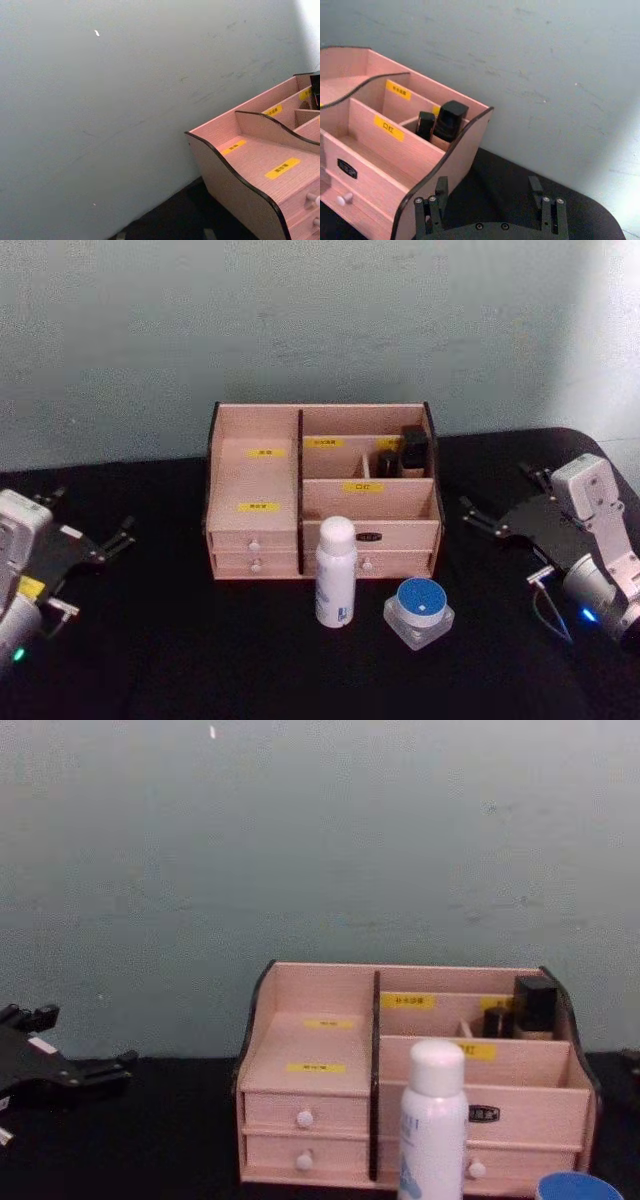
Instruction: Pick up the facial cleanser and watermelon frost from the table and place them into the tiered storage box.
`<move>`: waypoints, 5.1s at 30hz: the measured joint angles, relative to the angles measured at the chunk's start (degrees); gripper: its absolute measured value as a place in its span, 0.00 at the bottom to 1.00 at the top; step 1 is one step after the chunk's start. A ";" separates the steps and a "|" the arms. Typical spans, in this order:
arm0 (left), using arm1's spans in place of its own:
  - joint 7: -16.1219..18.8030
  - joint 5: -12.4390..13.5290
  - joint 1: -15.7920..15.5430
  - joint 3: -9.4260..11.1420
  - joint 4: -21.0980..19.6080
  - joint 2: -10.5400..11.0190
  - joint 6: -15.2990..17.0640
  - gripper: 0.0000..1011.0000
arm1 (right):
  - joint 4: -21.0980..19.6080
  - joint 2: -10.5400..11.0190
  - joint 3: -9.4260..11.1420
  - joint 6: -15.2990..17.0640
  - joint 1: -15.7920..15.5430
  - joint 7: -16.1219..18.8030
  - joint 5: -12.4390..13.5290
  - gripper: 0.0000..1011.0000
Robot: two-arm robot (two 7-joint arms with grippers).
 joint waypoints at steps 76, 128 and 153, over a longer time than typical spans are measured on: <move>0.00 0.00 0.00 0.00 0.00 0.00 0.00 0.99 | 2.60 -7.94 -3.20 2.05 3.60 32.34 4.73 0.99; 0.00 0.00 0.00 0.00 0.00 0.00 0.00 0.99 | 7.19 -11.06 -3.85 2.80 6.66 32.88 3.54 0.99; 0.00 0.00 0.00 0.00 0.00 0.00 0.00 0.99 | 7.13 -11.02 -3.79 2.65 6.61 32.87 3.60 0.58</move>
